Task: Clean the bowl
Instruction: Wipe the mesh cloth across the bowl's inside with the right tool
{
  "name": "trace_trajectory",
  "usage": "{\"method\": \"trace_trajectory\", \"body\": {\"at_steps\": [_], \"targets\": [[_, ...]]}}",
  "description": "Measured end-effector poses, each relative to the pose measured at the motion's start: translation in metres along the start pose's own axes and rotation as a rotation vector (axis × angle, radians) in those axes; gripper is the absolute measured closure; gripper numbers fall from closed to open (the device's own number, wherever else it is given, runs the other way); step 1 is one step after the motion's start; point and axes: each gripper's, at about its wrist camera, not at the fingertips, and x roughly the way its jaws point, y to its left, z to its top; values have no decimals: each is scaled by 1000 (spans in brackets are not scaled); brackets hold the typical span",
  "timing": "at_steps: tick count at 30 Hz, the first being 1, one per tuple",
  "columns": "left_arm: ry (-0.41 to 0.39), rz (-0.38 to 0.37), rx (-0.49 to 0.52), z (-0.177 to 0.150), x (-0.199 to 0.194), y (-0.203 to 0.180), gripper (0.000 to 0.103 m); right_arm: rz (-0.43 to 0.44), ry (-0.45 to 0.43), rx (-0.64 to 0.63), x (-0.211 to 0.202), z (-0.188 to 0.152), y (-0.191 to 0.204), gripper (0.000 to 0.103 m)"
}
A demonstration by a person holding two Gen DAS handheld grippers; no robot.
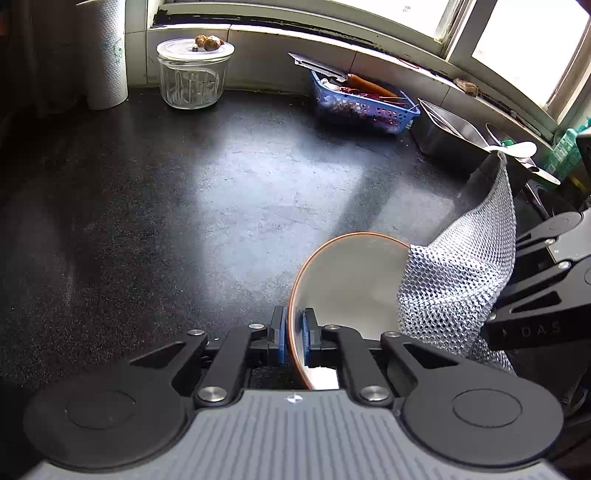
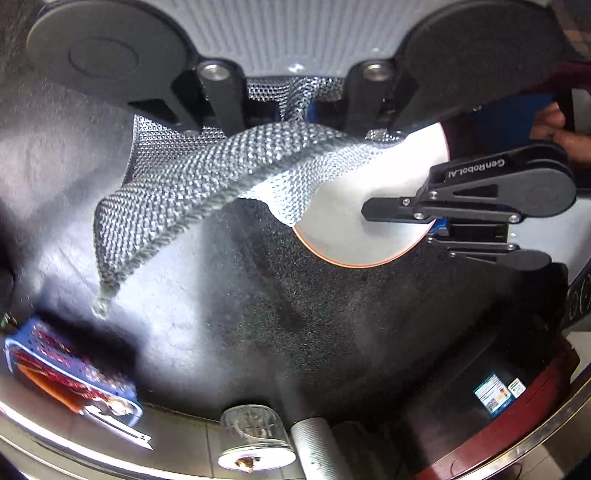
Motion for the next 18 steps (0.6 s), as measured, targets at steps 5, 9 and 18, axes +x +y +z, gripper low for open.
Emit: {"method": "trace_trajectory", "body": {"at_steps": [5, 9, 18], "targets": [[11, -8, 35, 1, -1, 0, 95, 27, -28, 127, -3, -16, -1, 85], [41, -27, 80, 3, -1, -1, 94, 12, -58, 54, 1, -16, 2, 86], [99, -71, 196, 6, -3, -7, 90, -27, -82, -252, 11, -10, 16, 87]]}}
